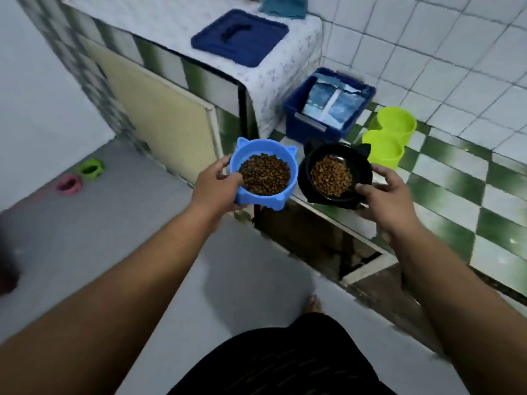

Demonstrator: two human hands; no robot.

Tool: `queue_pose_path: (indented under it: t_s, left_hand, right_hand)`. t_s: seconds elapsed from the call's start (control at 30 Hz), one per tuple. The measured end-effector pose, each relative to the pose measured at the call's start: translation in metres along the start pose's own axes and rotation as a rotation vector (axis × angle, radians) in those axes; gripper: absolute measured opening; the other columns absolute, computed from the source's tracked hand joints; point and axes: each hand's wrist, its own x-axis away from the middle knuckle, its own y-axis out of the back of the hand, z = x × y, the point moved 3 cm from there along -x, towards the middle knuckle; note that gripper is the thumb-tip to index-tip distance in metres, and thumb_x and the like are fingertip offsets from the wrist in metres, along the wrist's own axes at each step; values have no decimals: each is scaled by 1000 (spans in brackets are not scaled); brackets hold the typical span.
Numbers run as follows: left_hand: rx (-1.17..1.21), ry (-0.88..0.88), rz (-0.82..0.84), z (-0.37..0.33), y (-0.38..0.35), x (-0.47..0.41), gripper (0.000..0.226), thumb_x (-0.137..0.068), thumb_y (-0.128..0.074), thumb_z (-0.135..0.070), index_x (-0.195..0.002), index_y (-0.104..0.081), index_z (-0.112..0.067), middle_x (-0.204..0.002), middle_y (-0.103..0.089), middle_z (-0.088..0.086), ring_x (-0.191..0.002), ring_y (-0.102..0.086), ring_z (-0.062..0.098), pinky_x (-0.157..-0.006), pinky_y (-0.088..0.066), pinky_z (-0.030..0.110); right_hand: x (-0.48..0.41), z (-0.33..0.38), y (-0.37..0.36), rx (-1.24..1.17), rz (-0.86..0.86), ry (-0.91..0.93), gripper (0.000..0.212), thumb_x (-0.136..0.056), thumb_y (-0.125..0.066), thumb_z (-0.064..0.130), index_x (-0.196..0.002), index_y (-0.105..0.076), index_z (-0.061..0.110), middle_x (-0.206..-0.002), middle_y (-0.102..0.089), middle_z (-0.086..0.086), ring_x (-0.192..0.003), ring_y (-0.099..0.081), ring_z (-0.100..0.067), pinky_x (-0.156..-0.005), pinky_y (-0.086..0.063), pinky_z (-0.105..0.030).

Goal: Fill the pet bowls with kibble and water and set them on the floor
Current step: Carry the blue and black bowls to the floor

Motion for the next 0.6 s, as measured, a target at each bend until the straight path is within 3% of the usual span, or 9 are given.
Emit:
queue_pose_path:
  t_s: [0.13, 0.3, 0.43, 0.6]
  left_hand:
    - [122, 44, -150, 19, 85, 9, 52, -93, -56, -3, -134, -62, -33, -93, -70, 7, -77, -74, 23, -65, -64, 44]
    - [237, 95, -371, 46, 169, -2, 49, -92, -58, -2, -136, -56, -25, -93, -67, 8, -75, -72, 21, -58, -64, 40]
    - [320, 163, -514, 67, 229, -29, 44, -93, -57, -2, -131, -49, -24, -103, -67, 13, -77, -71, 25, -55, -63, 39]
    - [391, 203, -699, 88, 301, -86, 43, -93, -58, -3, -131, -49, -22, -97, -68, 14, -69, -68, 24, -53, -61, 38]
  right_hand:
    - [17, -1, -91, 12, 162, -2, 47, -91, -61, -2, -129, -57, 26, -105, -63, -17, -85, -70, -30, -69, -61, -50]
    - [22, -1, -201, 50, 339, -38, 44, -93, -58, -5, -128, -54, 23, -112, -64, -9, -98, -69, -28, -66, -62, -43]
    - [14, -17, -295, 98, 424, -73, 48, -91, -60, -4, -129, -53, 24, -112, -65, -8, -101, -67, -31, -75, -59, -59]
    - [-11, -32, -419, 160, 555, -148, 51, -93, -60, -2, -133, -51, 29, -106, -64, 0, -98, -67, -24, -75, -62, -49]
